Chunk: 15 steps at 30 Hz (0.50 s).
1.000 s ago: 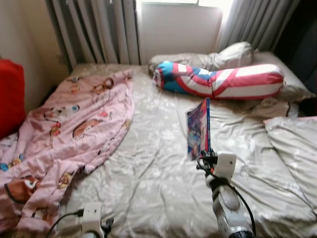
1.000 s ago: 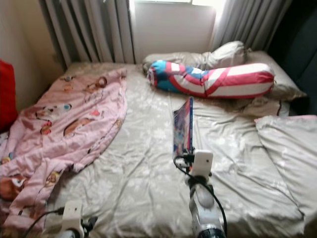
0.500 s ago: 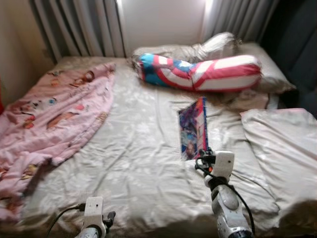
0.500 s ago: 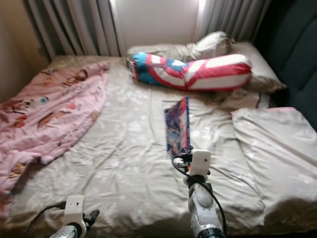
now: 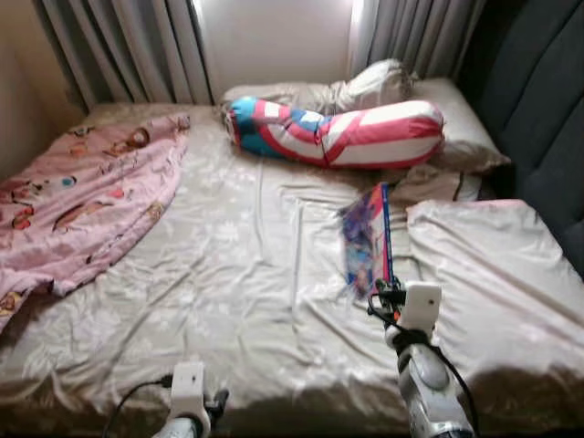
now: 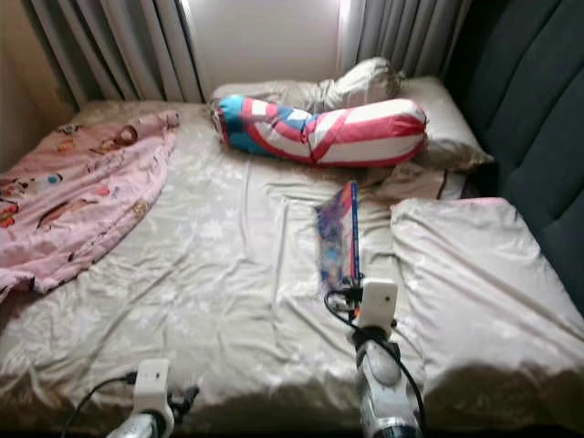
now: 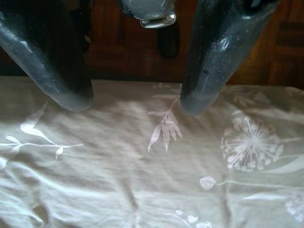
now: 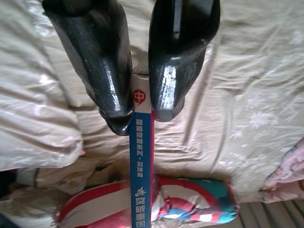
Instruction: Clean up the room
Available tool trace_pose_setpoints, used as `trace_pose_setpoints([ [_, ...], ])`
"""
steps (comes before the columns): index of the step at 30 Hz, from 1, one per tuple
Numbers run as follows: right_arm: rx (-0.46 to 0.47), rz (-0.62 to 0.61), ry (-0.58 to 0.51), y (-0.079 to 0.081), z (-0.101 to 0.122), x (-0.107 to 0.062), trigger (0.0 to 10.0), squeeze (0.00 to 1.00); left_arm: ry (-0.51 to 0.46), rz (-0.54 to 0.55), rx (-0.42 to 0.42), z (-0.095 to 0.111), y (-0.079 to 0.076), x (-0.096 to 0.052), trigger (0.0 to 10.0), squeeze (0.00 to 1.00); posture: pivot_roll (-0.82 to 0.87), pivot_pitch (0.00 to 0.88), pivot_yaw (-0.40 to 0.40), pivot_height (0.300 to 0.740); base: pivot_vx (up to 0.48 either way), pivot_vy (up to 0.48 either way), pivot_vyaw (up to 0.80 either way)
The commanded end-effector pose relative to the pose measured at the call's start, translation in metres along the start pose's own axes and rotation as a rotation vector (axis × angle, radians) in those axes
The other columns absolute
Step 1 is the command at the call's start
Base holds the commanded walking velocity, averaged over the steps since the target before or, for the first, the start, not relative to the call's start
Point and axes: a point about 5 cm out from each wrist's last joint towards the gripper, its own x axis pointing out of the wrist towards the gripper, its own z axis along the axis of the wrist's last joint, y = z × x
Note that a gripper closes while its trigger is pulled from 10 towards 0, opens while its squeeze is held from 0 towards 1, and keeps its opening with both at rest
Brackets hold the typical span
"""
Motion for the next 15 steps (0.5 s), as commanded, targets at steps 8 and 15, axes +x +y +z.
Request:
trace_pose_setpoints([
  [8, -0.003, 0.022, -0.064, 0.0072, 0.0149, 0.0052, 10.0, 0.00, 0.010, 0.006, 0.010, -0.0015, 0.0055, -0.0009, 10.0, 0.00, -0.04, 0.024, -0.037, 0.740, 0.000, 0.000, 0.00],
  [15, -0.002, 0.017, -0.058, 0.0064, 0.0145, 0.0056, 10.0, 0.00, 0.016, 0.006, 0.021, -0.0002, 0.0068, -0.0003, 10.0, 0.00, -0.04, 0.023, -0.039, 0.740, 0.000, 0.000, 0.00],
])
